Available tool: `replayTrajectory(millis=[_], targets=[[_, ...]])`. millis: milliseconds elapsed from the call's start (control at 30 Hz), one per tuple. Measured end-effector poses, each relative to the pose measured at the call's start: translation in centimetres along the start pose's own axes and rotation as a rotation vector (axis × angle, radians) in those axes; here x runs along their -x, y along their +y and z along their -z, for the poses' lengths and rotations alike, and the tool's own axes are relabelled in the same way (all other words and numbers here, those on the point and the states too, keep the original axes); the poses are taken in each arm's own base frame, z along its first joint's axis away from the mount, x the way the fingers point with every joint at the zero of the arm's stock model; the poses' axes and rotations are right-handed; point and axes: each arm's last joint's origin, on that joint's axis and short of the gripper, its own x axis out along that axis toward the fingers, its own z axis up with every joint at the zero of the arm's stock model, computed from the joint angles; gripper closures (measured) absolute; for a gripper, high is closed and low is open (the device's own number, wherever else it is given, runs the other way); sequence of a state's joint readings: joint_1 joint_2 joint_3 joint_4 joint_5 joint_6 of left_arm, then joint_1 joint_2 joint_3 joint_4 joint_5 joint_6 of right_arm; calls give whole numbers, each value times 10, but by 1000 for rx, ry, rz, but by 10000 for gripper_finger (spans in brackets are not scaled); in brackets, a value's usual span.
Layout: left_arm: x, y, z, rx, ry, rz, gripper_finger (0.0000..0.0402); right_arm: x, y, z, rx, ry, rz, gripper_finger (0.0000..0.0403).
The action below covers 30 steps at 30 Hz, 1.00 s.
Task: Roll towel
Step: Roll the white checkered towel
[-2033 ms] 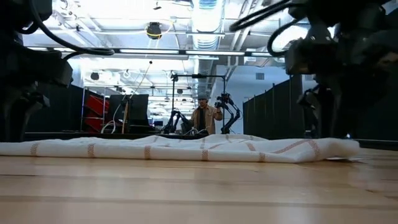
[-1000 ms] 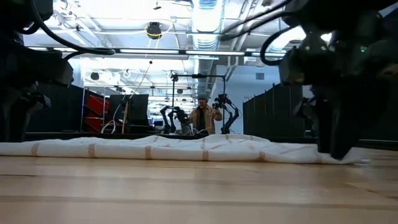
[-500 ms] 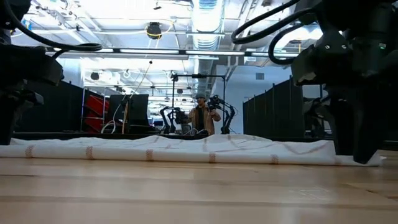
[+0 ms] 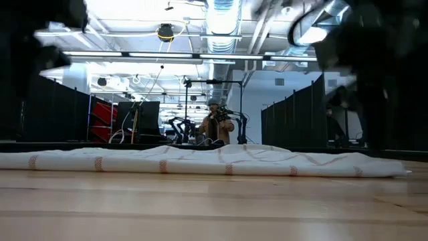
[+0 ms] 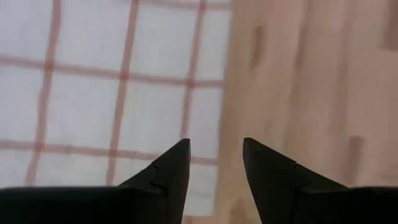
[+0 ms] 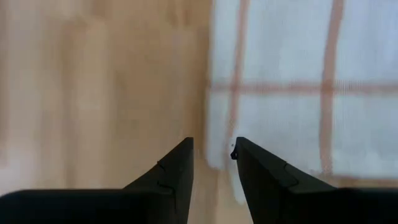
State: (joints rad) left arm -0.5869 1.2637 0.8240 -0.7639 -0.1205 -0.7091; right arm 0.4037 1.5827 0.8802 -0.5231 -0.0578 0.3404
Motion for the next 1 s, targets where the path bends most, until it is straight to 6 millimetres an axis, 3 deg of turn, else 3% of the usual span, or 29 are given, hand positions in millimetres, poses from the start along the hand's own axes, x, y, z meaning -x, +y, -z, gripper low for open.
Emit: replayTrajectory(millis=[233, 400, 533, 667, 833, 1000], targets=[[57, -24, -40, -32, -118, -131, 267, 44, 15, -24, 13, -120, -48, 294], [82, -67, -56, -154, -136, -274, 267, 71, 34, -40, 49, -186, -81, 294], [79, -106, -39, -305, -130, -419, 267, 84, 55, -45, 37, -230, -126, 294], [66, -127, -14, -365, -183, -519, 267, 90, 61, -47, -55, -243, -148, 290], [69, -126, -12, -266, -218, -511, 255, 93, 55, -58, -187, -301, -176, 244], [75, -120, -10, -279, -222, -540, 231, 83, 36, -76, -286, -345, -181, 179]])
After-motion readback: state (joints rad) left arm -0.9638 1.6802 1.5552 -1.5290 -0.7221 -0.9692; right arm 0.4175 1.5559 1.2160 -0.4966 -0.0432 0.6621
